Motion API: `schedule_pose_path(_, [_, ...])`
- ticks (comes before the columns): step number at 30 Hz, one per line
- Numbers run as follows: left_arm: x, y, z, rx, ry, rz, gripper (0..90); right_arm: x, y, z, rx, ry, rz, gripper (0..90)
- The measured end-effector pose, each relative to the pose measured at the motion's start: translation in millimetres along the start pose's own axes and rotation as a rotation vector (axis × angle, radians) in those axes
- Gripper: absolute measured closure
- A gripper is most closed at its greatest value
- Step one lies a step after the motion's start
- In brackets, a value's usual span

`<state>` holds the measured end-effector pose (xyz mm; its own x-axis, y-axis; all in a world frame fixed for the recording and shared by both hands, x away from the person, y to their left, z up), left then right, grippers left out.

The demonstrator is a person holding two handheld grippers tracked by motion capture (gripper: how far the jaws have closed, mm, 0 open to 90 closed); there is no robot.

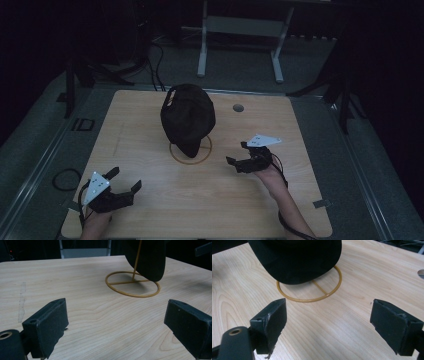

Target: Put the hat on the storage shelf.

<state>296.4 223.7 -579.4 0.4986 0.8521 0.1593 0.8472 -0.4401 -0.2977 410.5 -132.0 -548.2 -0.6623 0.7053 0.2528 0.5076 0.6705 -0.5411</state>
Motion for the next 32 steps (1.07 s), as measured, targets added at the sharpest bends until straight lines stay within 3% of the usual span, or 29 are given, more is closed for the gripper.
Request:
schedule_pose_path(6, [0.6,-0.5,-0.5,-0.007,-0.001,-0.002,5.7,-5.3,0.7,8.5,-0.01,-0.003,0.021,13.9])
schedule_pose_path(25, [0.8,0.3,-0.1,-0.001,0.0,-0.003,5.7,-7.8,6.9,33.6,0.043,-0.013,0.009,14.2])
schedule_pose_path(32, [0.5,0.3,0.1,0.001,0.002,-0.001,5.6,-8.9,7.3,34.6,0.04,-0.014,0.014,14.7])
Point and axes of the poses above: each handheld gripper's, and its own axes: y roughly forward along the jaws, z roughly out of its underside, x roughly to its left, the point moved 9 cm from there along y, roughly forward along the jaws, and after that the axes turned 14 degrees about y, right-handed, at the moved point
